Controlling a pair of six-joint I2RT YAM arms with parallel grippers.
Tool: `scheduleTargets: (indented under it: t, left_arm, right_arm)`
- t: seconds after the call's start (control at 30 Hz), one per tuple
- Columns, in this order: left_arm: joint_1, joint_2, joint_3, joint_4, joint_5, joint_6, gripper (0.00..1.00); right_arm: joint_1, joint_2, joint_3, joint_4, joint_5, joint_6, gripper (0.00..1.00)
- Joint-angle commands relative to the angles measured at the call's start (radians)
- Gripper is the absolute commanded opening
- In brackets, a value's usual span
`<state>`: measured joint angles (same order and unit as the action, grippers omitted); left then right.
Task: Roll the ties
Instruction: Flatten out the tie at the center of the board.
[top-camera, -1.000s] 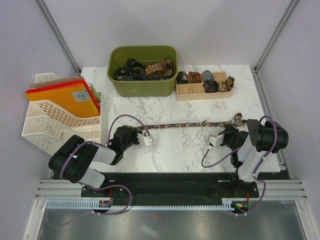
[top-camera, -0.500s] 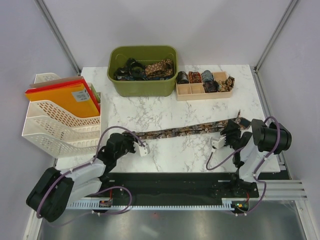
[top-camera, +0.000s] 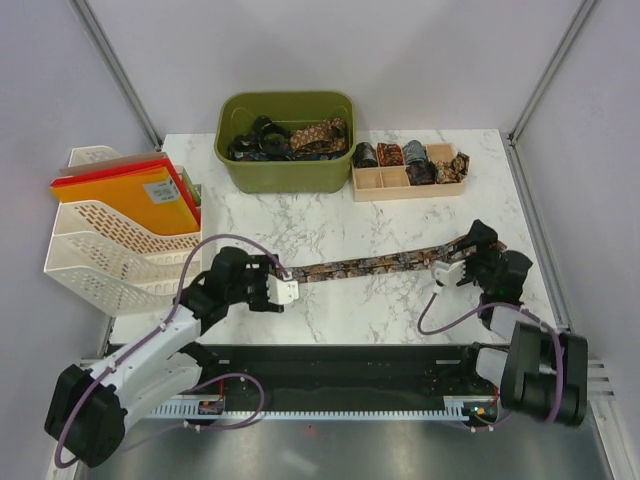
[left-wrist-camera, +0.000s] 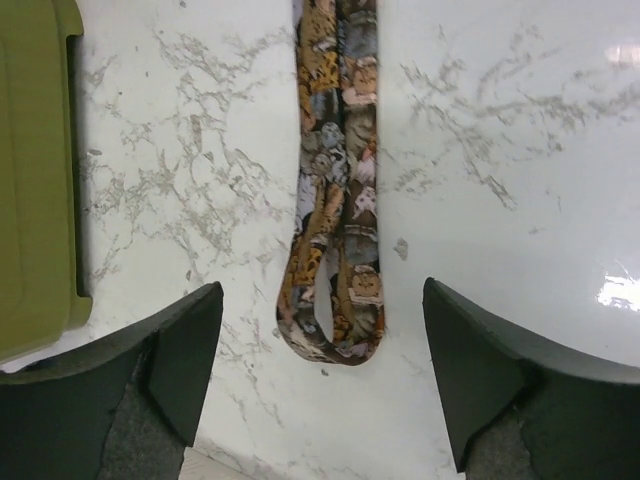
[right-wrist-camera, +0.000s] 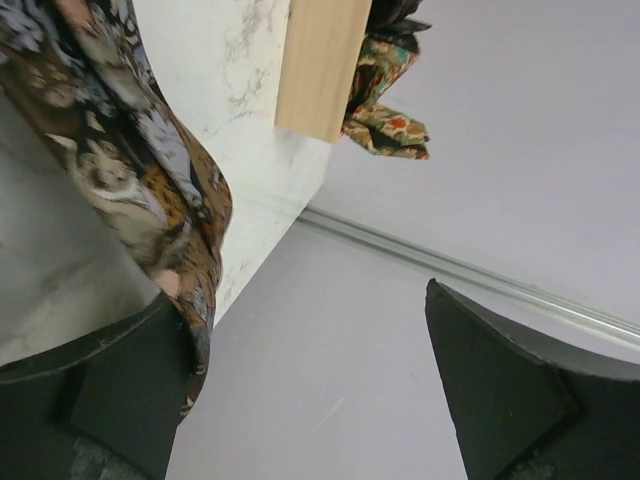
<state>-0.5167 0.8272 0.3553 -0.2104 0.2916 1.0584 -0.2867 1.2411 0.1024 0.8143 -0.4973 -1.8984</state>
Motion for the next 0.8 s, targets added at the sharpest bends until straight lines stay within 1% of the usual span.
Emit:
scheduleTargets:
  t: [0.0, 0.07, 0.1, 0.13, 0.2, 0.23, 0.27, 0.3, 0.33, 0.37, 0.4, 0.43, 0.5, 0.57, 0.6, 0.67, 0.7, 0.77]
  left_arm:
    - [-0.002, 0.152, 0.186, -0.161, 0.067, -0.176, 0.89]
    - [-0.006, 0.217, 0.246, -0.193, 0.083, -0.227, 0.90]
    - [-0.008, 0.278, 0.266, -0.213, 0.112, -0.242, 0.91]
    - [-0.011, 0.306, 0.307, -0.239, 0.124, -0.258, 0.94]
    - [-0.020, 0.386, 0.338, -0.270, 0.127, -0.288, 0.96]
    - [-0.022, 0.407, 0.365, -0.280, 0.124, -0.290, 0.96]
    - [-0.028, 0.432, 0.376, -0.290, 0.121, -0.290, 0.96]
    - [-0.029, 0.449, 0.385, -0.299, 0.104, -0.293, 0.96]
    - [-0.031, 0.481, 0.398, -0.299, 0.100, -0.299, 0.97]
    - [-0.031, 0.495, 0.401, -0.303, 0.093, -0.295, 0.97]
    - [-0.032, 0.509, 0.405, -0.310, 0.077, -0.288, 0.97]
    - [-0.032, 0.535, 0.404, -0.308, 0.066, -0.275, 0.97]
    - [-0.032, 0.572, 0.405, -0.293, 0.019, -0.258, 0.96]
    - [-0.031, 0.625, 0.422, -0.279, -0.012, -0.253, 0.93]
    - [-0.031, 0.642, 0.425, -0.264, -0.047, -0.250, 0.92]
    - [-0.022, 0.679, 0.448, -0.250, -0.065, -0.244, 0.87]
    - [-0.017, 0.706, 0.458, -0.248, -0.074, -0.245, 0.84]
    - [0.000, 0.730, 0.479, -0.250, -0.081, -0.244, 0.82]
  right_arm:
    - [-0.003, -0.206, 0.261, -1.115, 0.023, -0.065, 0.98]
    - [-0.005, -0.239, 0.296, -1.182, 0.042, -0.073, 0.98]
    - [-0.005, -0.238, 0.313, -1.266, 0.058, -0.076, 0.98]
    - [-0.005, -0.230, 0.368, -1.311, 0.098, -0.053, 0.98]
    - [-0.005, -0.157, 0.451, -1.424, 0.120, 0.026, 0.98]
    - [-0.003, -0.119, 0.559, -1.466, 0.117, 0.120, 0.98]
    - [-0.003, -0.033, 0.619, -1.512, 0.114, 0.166, 0.98]
    - [-0.003, 0.010, 0.679, -1.611, 0.111, 0.201, 0.98]
    - [-0.003, 0.055, 0.785, -1.661, 0.115, 0.228, 0.98]
    - [-0.002, 0.139, 0.828, -1.704, 0.121, 0.286, 0.98]
    - [-0.003, 0.177, 0.870, -1.751, 0.129, 0.321, 0.98]
    - [-0.005, 0.211, 0.946, -1.767, 0.132, 0.362, 0.98]
    - [-0.006, 0.288, 1.002, -1.799, 0.118, 0.459, 0.98]
    - [0.000, 0.343, 1.060, -1.843, 0.098, 0.476, 0.98]
    - [0.018, 0.357, 1.063, -1.851, 0.106, 0.511, 0.98]
    - [0.033, 0.389, 1.044, -1.838, 0.135, 0.525, 0.97]
    - [0.044, 0.399, 1.031, -1.816, 0.176, 0.527, 0.94]
    - [0.046, 0.426, 0.990, -1.778, 0.210, 0.527, 0.92]
